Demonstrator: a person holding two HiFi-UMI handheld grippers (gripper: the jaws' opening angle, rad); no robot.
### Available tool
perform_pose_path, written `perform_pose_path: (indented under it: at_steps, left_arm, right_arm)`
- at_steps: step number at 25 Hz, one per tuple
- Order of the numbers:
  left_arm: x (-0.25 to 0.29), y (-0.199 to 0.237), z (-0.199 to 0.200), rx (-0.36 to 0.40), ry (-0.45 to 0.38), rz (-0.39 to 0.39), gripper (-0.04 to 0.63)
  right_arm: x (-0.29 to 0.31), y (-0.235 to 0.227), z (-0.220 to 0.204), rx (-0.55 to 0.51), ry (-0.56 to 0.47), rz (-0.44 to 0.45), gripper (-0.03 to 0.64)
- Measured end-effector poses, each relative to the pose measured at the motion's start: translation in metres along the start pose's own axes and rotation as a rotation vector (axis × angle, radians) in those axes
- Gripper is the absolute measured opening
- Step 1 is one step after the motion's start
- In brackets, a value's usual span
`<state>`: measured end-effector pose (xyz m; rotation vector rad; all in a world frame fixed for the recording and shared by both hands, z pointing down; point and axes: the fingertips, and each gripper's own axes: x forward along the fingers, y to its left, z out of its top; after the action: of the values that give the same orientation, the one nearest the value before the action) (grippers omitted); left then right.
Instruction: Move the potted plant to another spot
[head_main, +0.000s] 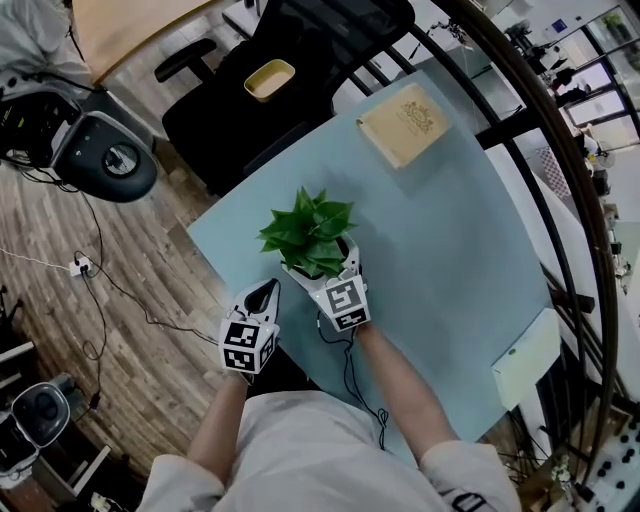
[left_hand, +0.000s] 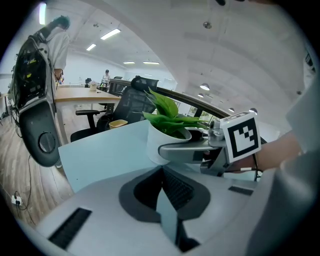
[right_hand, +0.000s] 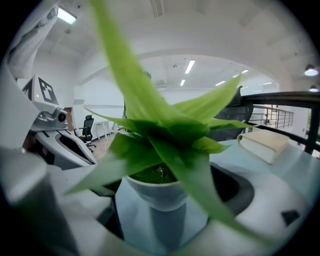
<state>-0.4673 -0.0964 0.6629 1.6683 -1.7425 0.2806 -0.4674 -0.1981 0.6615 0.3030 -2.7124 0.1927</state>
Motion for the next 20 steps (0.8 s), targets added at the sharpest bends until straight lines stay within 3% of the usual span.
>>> perform_pose_path:
  at_steps: [11,13,20]
  left_arm:
    - [0.002,-0.013,-0.01,0.006,0.018,-0.029,0.011]
    - [0.004,-0.013,-0.007,0.011,0.022,-0.042,0.011]
    - [0.015,-0.039,0.003,0.068,0.041,-0.12,0.011]
  right_arm:
    - [-0.036,0.006,-0.026,0.084,0.035,-0.035,0.515]
    - [-0.043,0.004,-0.034,0.095,0.065,-0.066,0.449]
    - [-0.092,-0.008,-0.055,0.156,0.133,-0.222,0.116]
